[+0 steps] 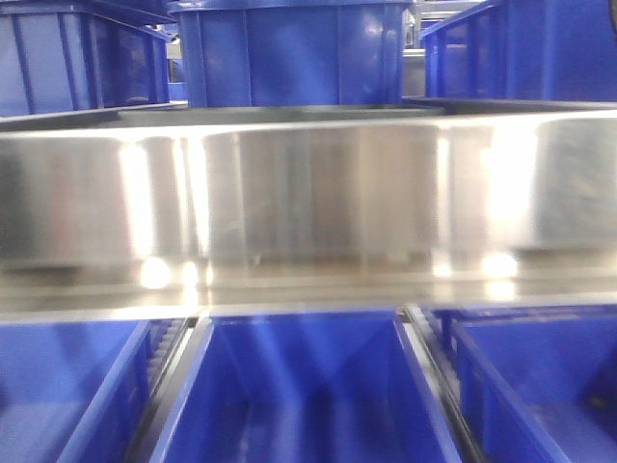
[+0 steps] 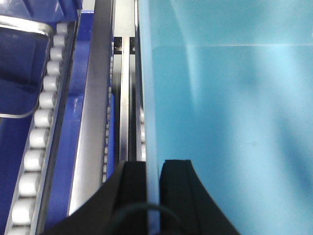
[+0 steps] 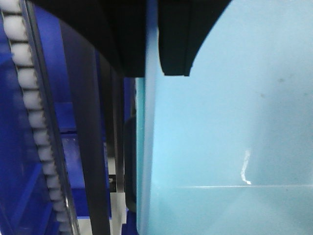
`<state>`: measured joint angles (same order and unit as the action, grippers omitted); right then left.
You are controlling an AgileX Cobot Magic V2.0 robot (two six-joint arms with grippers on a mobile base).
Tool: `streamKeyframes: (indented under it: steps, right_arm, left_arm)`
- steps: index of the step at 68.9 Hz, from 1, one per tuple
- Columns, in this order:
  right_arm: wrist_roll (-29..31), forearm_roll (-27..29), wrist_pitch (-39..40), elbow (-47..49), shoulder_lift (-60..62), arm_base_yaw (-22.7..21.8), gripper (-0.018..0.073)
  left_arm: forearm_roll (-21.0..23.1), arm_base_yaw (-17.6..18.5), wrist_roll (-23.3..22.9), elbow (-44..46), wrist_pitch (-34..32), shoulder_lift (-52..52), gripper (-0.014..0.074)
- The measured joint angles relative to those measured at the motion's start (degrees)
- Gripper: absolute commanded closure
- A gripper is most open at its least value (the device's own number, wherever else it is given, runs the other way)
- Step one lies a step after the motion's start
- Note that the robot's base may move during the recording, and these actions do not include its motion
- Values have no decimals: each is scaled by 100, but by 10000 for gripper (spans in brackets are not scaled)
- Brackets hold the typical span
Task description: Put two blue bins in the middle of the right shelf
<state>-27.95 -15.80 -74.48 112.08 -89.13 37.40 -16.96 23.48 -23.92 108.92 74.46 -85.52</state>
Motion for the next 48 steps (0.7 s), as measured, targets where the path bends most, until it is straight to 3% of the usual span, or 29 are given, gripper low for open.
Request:
streamKeyframes:
  steps: [48]
  right_arm:
    - [0,-75,340,0,-21,0,722]
  left_arm:
    - [-45,0,-13,0,-10,0,707]
